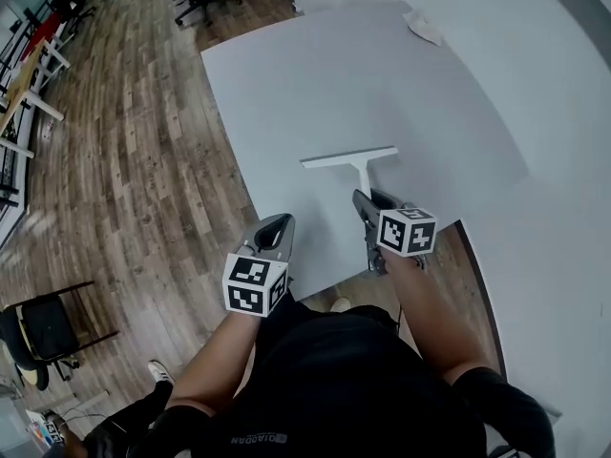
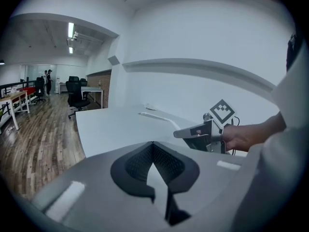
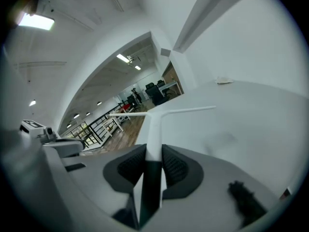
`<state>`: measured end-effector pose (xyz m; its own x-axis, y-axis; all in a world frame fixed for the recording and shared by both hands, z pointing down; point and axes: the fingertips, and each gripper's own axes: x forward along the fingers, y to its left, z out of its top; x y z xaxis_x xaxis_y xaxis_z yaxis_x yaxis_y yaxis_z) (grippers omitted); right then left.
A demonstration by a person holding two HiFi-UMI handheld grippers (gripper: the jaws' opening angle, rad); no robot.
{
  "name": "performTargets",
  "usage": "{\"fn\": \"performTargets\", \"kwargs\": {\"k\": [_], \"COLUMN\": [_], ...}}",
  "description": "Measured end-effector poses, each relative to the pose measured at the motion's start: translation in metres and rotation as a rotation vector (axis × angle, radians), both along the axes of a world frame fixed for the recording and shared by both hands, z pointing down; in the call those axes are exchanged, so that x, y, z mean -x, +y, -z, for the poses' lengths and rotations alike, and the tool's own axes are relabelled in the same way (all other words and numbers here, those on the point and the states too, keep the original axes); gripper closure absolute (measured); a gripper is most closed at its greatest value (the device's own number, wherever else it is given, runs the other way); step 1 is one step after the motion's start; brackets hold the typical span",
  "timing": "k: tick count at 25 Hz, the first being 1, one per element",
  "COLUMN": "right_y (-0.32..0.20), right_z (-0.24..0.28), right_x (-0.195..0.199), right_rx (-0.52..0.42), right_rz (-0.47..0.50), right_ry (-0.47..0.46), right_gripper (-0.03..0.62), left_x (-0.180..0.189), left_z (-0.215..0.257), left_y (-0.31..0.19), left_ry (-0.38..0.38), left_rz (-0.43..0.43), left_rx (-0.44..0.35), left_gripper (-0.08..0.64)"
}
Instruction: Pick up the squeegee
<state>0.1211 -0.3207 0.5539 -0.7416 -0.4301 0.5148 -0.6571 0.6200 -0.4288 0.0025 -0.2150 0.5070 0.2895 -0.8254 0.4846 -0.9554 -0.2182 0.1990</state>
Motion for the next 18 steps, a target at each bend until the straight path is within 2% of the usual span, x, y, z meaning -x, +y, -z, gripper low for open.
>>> {"fn": "performTargets", "kwargs": {"k": [6, 13, 18], "right_y": [0.041, 0.090, 0.112], "right_z": [0.062, 0.095, 0.094], "right_x": [-0.036, -0.074, -0.087], "right_rx": [-0.088, -0.163, -0.179], "right_rz": [0.055, 0.089, 0.062], "right_ry": [-0.149, -0.211, -0.217], "right_gripper": [0.497, 0.497, 0.497], "left_x": [-0.058, -0.104, -0.114], "left_z": [0.023, 0.036, 0.048], "left_y": [0.019, 0.042, 0.058], "left_ry": [-0.005, 0.000, -0.028], "left_rz": [-0.038, -0.078, -0.109], "left_rx": [-0.055, -0.060, -0.062], "left_gripper": [0.552, 0.552, 0.552]}}
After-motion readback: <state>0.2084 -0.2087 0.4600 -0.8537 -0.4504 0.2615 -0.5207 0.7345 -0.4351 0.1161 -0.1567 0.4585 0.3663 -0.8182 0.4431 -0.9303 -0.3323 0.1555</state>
